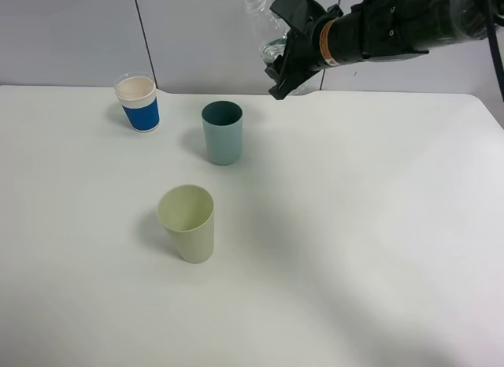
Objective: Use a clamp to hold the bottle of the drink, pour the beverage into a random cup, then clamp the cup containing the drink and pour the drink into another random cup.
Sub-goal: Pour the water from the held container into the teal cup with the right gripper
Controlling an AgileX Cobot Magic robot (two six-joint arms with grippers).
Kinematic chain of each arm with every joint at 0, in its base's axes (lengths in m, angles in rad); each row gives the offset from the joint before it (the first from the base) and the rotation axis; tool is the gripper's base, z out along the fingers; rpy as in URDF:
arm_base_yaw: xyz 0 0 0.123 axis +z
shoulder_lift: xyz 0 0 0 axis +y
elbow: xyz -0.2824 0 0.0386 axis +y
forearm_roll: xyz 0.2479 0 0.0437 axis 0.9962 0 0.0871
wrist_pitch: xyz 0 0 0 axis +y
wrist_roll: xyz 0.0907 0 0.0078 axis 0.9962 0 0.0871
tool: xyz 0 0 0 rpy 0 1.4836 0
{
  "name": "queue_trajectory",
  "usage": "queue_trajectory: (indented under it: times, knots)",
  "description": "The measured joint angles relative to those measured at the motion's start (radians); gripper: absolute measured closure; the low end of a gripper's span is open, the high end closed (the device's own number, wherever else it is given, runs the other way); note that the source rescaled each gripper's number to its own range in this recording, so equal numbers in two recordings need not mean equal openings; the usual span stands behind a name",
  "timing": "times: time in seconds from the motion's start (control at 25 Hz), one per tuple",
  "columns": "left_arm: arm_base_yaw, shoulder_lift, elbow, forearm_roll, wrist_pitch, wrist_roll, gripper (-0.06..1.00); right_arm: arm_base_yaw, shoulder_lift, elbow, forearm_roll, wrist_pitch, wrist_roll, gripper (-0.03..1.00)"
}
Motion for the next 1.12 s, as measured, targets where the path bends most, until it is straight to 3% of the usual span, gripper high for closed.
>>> queue_trajectory:
  times: [0.48,0.76,1.12]
  knots:
    - [0.000,0.000,0.000,0.000,0.000,0.000,-0.06,0.062,0.005,-0.005,-0.100,0.110,-0.052,0.97]
    - [0.000,0.000,0.000,0.000,0.000,0.000,-0.06,0.101,0.070,-0.031,-0.164,0.220,-0.063,0.97]
    - [0.000,0.000,0.000,0.000,0.000,0.000,-0.06,0.123,0.095,-0.051,-0.215,0.228,-0.164,0.97]
